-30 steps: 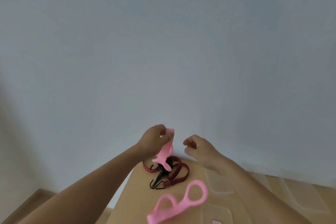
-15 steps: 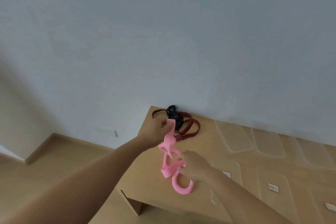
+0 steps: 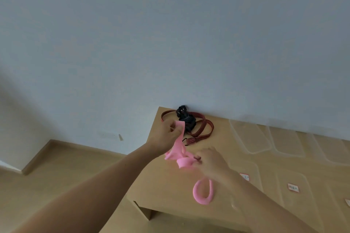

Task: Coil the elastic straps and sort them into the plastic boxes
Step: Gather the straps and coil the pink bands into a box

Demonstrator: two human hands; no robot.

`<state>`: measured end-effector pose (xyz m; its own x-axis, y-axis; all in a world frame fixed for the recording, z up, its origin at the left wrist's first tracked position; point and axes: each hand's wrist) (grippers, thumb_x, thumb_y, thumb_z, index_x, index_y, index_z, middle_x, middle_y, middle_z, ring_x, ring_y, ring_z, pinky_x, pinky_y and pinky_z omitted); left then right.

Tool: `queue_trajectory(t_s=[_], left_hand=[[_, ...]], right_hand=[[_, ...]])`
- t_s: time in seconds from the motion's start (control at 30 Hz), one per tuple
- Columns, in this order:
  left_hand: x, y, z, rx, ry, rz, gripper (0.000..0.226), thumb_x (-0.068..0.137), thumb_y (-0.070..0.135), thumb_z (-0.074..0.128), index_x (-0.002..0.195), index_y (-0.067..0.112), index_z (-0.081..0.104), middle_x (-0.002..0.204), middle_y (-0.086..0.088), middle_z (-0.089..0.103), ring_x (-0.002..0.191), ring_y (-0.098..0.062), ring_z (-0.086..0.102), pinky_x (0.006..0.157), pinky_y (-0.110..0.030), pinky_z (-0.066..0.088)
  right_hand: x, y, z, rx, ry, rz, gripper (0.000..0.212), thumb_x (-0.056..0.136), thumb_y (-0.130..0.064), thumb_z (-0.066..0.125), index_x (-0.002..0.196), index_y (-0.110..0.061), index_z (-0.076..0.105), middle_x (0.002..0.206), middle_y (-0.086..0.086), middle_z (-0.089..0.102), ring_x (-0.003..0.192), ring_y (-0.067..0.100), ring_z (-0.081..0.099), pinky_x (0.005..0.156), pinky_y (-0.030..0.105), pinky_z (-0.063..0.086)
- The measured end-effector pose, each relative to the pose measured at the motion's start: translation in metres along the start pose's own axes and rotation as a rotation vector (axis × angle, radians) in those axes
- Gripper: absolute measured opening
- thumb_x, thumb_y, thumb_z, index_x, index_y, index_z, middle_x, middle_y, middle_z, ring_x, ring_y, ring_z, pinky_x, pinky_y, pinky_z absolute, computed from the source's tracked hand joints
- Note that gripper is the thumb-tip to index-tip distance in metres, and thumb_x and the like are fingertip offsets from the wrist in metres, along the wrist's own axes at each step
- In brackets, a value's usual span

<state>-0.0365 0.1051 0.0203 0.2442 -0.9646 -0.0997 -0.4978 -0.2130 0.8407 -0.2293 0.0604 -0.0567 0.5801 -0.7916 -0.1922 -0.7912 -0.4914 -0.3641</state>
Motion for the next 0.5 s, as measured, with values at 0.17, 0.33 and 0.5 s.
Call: queue_trajectory(t_s=[0.17,0.33,0.5], left_hand=[[0.011,0.034,-0.016,-0.111,0.086,0.083,0.03,0.097,0.033,0.056,0.088,0.004,0.062,0.076,-0.004,0.062,0.066,-0.016,0.051,0.063,-0.031,0.041],[0.017,0.065,-0.024,-0.151,0.064,0.13,0.027,0.094,0.043,0.059,0.078,0.022,0.063,0.072,0.011,0.065,0.064,-0.013,0.056,0.064,-0.032,0.043],[0.02,0.1,-0.031,-0.222,0.067,0.248,0.03,0.098,0.034,0.058,0.086,0.007,0.067,0.076,-0.003,0.067,0.048,-0.002,0.046,0.049,-0.015,0.037]], right_hand=[[-0.019,-0.007,-0.077,0.557,0.055,0.085,0.02,0.083,-0.036,0.068,0.075,-0.018,0.066,0.062,-0.015,0.053,0.057,0.002,0.044,0.054,0.021,0.033],[-0.036,-0.024,-0.13,0.857,0.427,0.083,0.013,0.087,-0.031,0.07,0.077,-0.023,0.073,0.077,-0.018,0.068,0.069,0.001,0.059,0.06,0.009,0.041],[-0.048,-0.034,-0.163,0.709,0.651,0.003,0.013,0.088,-0.027,0.072,0.075,-0.03,0.071,0.118,-0.021,0.057,0.108,-0.003,0.051,0.084,0.012,0.036]])
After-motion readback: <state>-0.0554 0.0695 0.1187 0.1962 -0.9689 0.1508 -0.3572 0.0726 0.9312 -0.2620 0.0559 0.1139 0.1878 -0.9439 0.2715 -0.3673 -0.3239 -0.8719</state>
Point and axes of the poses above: each hand's wrist, its own x-axis towards the middle knuckle, its own z-axis out of the palm, y = z × x
